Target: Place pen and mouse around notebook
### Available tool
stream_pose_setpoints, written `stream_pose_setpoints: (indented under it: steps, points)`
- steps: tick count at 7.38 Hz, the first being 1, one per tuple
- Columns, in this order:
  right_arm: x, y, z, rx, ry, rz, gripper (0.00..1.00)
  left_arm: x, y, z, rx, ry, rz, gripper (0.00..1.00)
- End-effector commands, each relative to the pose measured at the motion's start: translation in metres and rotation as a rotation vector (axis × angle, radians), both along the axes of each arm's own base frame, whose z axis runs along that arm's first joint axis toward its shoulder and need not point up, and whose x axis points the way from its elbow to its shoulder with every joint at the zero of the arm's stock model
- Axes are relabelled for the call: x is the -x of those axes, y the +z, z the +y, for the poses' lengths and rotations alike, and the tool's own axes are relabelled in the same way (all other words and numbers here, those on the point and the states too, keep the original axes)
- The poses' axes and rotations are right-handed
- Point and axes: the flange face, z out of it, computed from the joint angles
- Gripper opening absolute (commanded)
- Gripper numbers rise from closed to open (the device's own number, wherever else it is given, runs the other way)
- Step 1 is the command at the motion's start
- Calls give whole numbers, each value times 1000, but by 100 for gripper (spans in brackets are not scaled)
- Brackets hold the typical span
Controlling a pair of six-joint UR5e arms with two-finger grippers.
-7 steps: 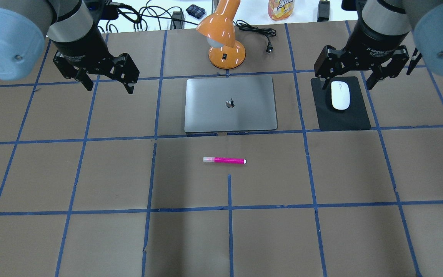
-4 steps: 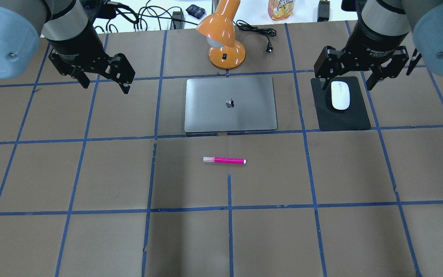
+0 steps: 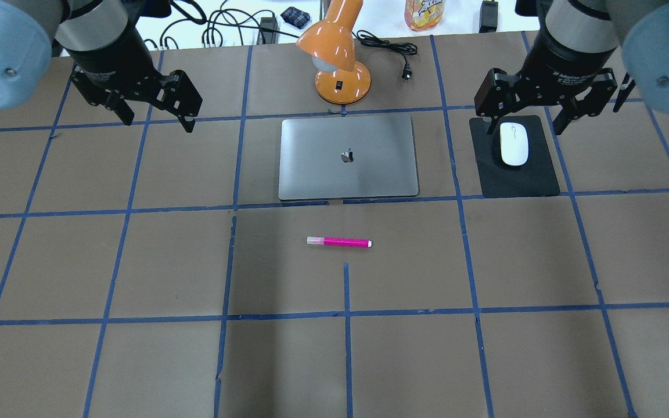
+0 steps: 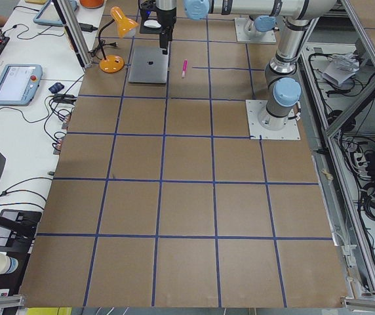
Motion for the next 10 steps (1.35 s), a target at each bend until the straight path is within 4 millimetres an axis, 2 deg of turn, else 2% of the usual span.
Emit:
stream_pose_setpoints:
  steps: [1,2,3,4,5,6,7,10]
  points:
    - [0,0,-1,0,0,-3,100,-4,-3,-2,-4,17,7,100]
    - [-1,1,-1,1,0,-6,100,-11,-1,-5,-3,33,16,100]
    - [-1,0,-1,0,0,-6,100,-29,-1,-6,-2,78,73,100]
    - [0,0,-1,0,0,-4,100,-35,7,1,-13,120,42,100]
    - [0,0,-1,0,0,-3,100,-38,8,2,-15,139,21,100]
    - [0,1,0,1,0,2,100,-36,-1,-2,-36,134,19,100]
    - [1,1,0,0,0,5,100,-35,-2,-4,-33,132,19,100]
    - [0,1,0,1,0,-1,100,-34,4,-1,-18,124,20,100]
